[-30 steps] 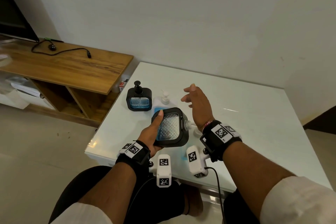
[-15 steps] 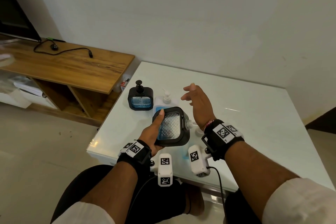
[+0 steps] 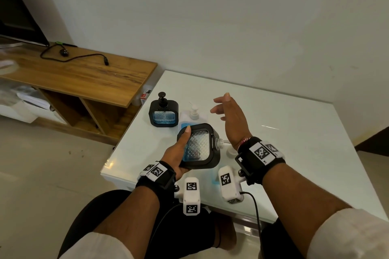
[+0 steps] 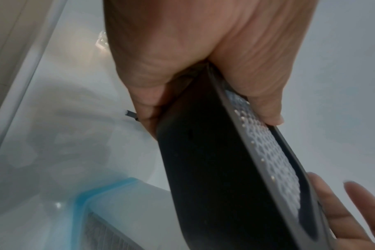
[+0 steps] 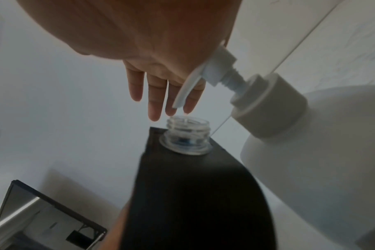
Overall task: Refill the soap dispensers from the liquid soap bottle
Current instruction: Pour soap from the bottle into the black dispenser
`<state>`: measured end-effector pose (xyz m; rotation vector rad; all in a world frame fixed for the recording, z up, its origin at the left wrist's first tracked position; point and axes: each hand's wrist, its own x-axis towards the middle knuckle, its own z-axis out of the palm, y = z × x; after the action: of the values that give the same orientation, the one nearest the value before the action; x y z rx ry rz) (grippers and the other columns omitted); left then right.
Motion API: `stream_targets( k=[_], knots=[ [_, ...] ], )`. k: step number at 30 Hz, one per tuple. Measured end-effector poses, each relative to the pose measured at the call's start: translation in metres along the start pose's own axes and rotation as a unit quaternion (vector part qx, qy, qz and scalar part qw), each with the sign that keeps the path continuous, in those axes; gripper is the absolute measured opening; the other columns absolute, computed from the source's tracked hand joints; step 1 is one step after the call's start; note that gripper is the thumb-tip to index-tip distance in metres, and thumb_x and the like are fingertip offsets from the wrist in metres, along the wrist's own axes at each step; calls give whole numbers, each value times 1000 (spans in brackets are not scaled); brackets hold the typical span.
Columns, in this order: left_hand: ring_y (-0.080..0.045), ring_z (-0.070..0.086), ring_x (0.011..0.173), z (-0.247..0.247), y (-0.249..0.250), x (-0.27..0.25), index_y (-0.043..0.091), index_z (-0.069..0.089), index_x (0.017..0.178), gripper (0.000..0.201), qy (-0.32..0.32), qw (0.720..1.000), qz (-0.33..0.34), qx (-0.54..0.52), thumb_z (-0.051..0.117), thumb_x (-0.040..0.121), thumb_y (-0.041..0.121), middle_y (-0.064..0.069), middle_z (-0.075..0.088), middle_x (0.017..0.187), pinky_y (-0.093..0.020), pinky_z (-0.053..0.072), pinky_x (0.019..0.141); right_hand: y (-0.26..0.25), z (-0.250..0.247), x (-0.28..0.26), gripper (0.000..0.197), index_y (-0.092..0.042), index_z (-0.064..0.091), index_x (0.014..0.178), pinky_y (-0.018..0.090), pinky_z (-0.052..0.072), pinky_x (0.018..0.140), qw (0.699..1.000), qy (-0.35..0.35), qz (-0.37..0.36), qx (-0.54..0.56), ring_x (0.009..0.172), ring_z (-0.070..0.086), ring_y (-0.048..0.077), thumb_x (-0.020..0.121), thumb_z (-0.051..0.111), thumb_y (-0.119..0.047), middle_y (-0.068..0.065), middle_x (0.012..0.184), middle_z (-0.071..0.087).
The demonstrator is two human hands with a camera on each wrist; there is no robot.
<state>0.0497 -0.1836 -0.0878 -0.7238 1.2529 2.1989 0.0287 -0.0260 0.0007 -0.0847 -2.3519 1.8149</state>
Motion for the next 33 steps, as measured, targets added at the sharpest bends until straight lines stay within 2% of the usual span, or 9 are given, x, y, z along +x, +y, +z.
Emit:
stream_targets(
  k=[6,9,13,16,20,26,28,31,33],
  knots=[
    [-37,71,112,-2,-1,6,15,67,130,118,-2,1000,7,4,99,29,66,-14,74,122,-57,55,99,2,2,-5,57,-19,60,105,31,45,86,998,-24,-17,-52,91,60,18,91,24,-60,4,89,66],
    [-37,71,112,-2,-2,6,15,67,129,119,-6,1000,9,4,99,26,65,-14,74,120,-57,55,98,3,2,-7,56,-16,60,103,29,45,84,998,-18,-26,-53,87,60,16,90,25,-59,3,86,65],
    [-39,70,113,-4,-3,7,15,66,131,114,-1,1000,8,1,99,34,64,-15,74,121,-59,54,99,-1,1,-6,56,-18,61,105,27,43,85,1000,9,-11,2,88,59,7,90,25,-60,7,93,68],
    [-38,70,114,-3,-2,7,14,65,133,110,-12,1000,6,-9,98,40,63,-15,73,123,-56,55,98,-2,1,-3,58,-18,61,105,30,44,88,1000,13,-4,1,91,60,11,90,25,-61,8,93,68],
    [-37,71,112,-1,-1,6,14,65,132,92,-23,999,1,-22,87,56,61,-15,74,122,-52,58,92,0,4,-6,61,-14,60,104,33,45,87,998,-11,-24,-59,90,60,18,90,23,-61,5,87,66],
    [-36,71,111,0,-1,4,13,66,130,83,-31,999,-2,-24,84,63,59,-15,74,120,-51,59,92,-2,0,-1,61,-18,61,108,30,43,88,1000,24,10,8,92,59,11,90,24,-62,7,96,68],
    [-36,71,112,-1,-1,5,14,66,132,90,-32,999,-2,-20,88,58,60,-15,74,122,-53,57,95,-3,1,1,62,-18,61,110,31,44,88,999,31,12,18,95,60,13,90,23,-63,6,96,68],
    [-38,70,113,-2,-3,9,14,65,134,111,-31,999,-8,-13,99,39,63,-15,73,124,-55,56,96,0,2,-2,63,-20,60,109,34,45,91,1000,10,20,-10,95,60,15,88,22,-66,6,95,68],
    [-37,70,113,-3,-3,12,15,65,133,115,-31,999,-7,-14,99,35,63,-14,73,124,-54,56,97,2,3,-4,63,-22,59,107,35,45,92,999,-3,20,-26,94,60,15,87,22,-68,5,94,67]
  ],
)
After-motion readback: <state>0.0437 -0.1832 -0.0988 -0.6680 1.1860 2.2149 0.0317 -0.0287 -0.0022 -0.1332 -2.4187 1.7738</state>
